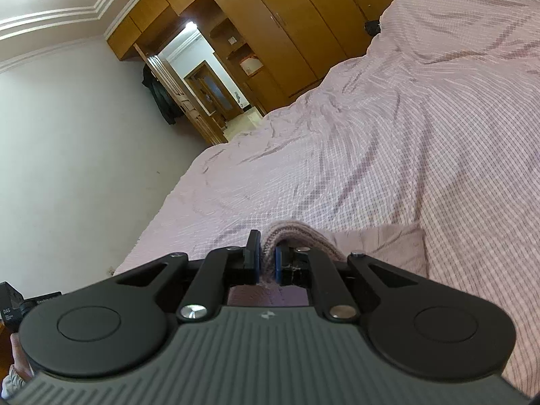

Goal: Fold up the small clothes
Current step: 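Lift the hem with both grippers and fold it over the cardigan body, then open both grippers and withdraw them up from the folded cardigan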

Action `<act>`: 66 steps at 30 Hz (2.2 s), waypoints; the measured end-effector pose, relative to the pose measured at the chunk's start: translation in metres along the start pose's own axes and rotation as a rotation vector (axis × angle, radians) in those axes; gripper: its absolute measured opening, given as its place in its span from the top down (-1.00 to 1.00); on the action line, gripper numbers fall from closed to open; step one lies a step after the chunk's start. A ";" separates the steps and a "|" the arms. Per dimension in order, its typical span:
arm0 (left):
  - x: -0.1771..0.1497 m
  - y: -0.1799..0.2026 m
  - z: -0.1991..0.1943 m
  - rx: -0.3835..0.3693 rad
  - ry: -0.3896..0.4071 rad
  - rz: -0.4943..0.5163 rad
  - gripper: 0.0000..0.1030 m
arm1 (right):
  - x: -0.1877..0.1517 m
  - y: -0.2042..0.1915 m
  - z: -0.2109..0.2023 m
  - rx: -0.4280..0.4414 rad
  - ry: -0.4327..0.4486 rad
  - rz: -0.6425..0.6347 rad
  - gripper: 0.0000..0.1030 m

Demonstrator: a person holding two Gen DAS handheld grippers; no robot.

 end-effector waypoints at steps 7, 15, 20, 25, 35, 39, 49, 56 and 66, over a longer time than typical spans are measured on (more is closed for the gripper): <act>0.020 -0.009 0.055 0.022 -0.032 0.016 0.77 | 0.025 0.021 0.055 -0.013 -0.028 -0.004 0.85; 0.019 -0.043 0.143 0.024 -0.076 -0.064 0.78 | 0.022 0.080 0.141 -0.048 -0.066 0.060 0.85; 0.008 -0.068 0.177 0.094 -0.107 -0.082 0.77 | -0.003 0.130 0.176 -0.066 -0.073 0.151 0.84; -0.004 -0.080 0.196 0.148 -0.145 -0.038 0.73 | -0.009 0.147 0.188 -0.138 -0.106 0.098 0.70; -0.025 -0.078 0.145 0.158 -0.131 -0.080 0.61 | -0.003 0.169 0.144 -0.190 0.035 0.211 -0.18; -0.037 -0.043 0.145 0.198 -0.147 0.128 0.61 | -0.013 0.151 0.140 -0.235 0.031 0.115 -0.04; -0.054 -0.046 0.176 0.221 -0.235 0.162 0.62 | -0.045 0.115 0.197 -0.344 -0.105 -0.150 0.12; -0.045 -0.048 0.162 0.266 -0.239 0.131 0.61 | -0.041 0.121 0.182 -0.306 -0.077 -0.074 0.12; -0.041 -0.014 0.145 0.269 -0.208 0.170 0.26 | -0.044 0.160 0.136 -0.319 -0.058 0.010 0.09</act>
Point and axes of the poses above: each gripper's, at about its wrist camera, not at the fingertips, and z roughly the way its jaws point, y to its right, x to its top, the point moved 9 cm from there along z, roughly the way its jaws point, and after that the axes turned 11 degrees about -y, right-handed, at the moved point
